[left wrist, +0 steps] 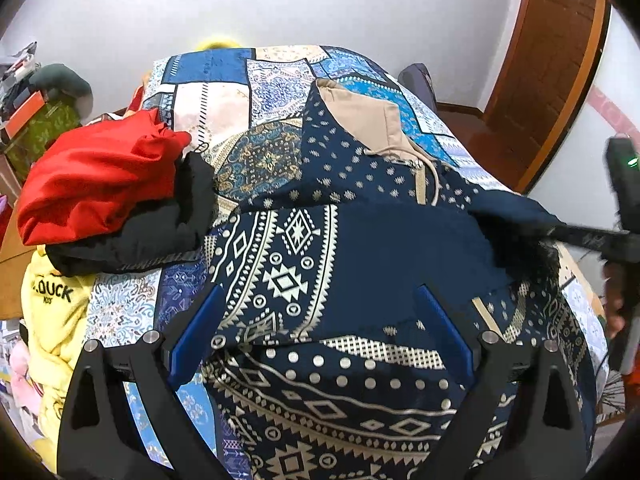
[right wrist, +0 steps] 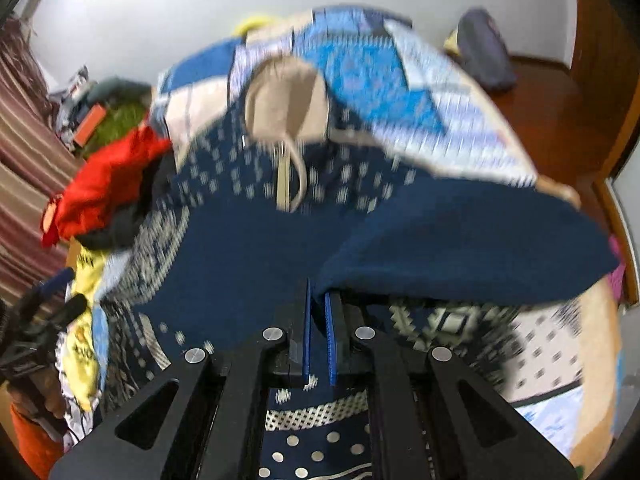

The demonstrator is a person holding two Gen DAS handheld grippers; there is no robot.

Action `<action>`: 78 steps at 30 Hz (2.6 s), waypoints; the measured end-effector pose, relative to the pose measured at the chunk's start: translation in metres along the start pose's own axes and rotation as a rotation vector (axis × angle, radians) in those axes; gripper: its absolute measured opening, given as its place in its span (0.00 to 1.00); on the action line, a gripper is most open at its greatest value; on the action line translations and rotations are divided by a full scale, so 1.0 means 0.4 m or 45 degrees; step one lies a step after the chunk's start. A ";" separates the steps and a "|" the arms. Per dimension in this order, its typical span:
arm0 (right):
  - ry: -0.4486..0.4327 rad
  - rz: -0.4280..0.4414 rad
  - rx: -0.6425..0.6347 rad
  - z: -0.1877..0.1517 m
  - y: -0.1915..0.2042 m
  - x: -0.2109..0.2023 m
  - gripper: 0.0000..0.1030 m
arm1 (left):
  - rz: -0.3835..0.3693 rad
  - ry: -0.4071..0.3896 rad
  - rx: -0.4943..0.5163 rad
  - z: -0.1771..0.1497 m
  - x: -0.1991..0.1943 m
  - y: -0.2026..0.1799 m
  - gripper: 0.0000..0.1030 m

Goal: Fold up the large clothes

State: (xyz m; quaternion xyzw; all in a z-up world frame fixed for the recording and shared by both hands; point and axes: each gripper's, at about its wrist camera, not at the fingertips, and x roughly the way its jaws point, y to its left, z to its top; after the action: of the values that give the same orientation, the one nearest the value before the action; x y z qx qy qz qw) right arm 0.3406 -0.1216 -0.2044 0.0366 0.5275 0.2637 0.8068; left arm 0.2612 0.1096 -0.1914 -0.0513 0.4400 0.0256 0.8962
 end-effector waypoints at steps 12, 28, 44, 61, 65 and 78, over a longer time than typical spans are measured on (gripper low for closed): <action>0.179 -0.085 -0.028 -0.052 0.004 -0.023 0.19 | -0.025 0.037 0.043 -0.028 0.019 -0.039 0.94; -0.080 -0.199 0.393 -0.025 -0.266 -0.140 0.43 | -0.057 0.048 0.049 -0.004 0.050 -0.091 0.94; -0.107 -0.092 0.694 -0.018 -0.424 -0.025 0.43 | -0.005 0.108 0.041 -0.002 0.121 -0.088 0.94; -0.328 -0.233 0.261 0.099 -0.200 -0.199 0.07 | 0.003 0.036 0.035 0.002 0.078 -0.062 0.94; -0.391 -0.153 0.132 0.146 -0.073 -0.258 0.07 | 0.006 0.002 0.011 -0.001 0.050 -0.037 0.94; -0.229 0.110 -0.278 0.154 0.392 -0.114 0.07 | 0.047 -0.076 -0.128 -0.054 -0.052 0.122 0.94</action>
State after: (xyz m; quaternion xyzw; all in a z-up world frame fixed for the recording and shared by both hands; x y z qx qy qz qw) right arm 0.3196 0.0054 -0.0865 -0.0052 0.4190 0.3496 0.8379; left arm 0.2272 0.1556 -0.1914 -0.0874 0.4121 0.0658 0.9045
